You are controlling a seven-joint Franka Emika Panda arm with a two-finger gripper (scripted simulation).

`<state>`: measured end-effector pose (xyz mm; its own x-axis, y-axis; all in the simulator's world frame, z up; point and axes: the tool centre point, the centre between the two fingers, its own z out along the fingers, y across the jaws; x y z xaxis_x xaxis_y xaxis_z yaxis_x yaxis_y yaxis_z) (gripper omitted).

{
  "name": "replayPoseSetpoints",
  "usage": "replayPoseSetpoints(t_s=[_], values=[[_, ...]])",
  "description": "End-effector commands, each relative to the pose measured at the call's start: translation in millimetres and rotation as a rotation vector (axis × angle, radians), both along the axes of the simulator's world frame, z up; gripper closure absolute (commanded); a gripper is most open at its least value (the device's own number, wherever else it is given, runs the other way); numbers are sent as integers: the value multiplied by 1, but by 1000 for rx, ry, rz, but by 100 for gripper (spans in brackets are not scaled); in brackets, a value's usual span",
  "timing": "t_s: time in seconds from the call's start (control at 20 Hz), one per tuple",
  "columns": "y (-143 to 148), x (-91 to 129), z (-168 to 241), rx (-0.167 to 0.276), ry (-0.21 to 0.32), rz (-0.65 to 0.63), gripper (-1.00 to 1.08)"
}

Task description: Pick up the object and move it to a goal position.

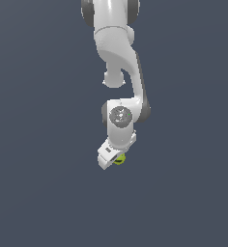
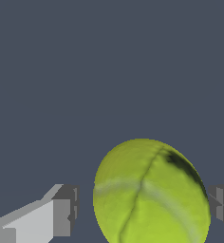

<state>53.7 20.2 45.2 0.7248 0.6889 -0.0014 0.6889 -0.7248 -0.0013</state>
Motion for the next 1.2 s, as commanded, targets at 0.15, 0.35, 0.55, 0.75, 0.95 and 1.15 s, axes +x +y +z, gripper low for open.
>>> replayPoseSetpoints(t_s=[0.15,0.35,0.55,0.75,0.95,1.15], values=[[0,2,-4,0,-2,0,108],[0,2,-4,0,-2,0,108],[0,2,-4,0,-2,0,108],[-2,2,-3,0,-2,0,108],[-10,6,6,0,-2,0,108],[-25,15,22,0,-2,0,108]])
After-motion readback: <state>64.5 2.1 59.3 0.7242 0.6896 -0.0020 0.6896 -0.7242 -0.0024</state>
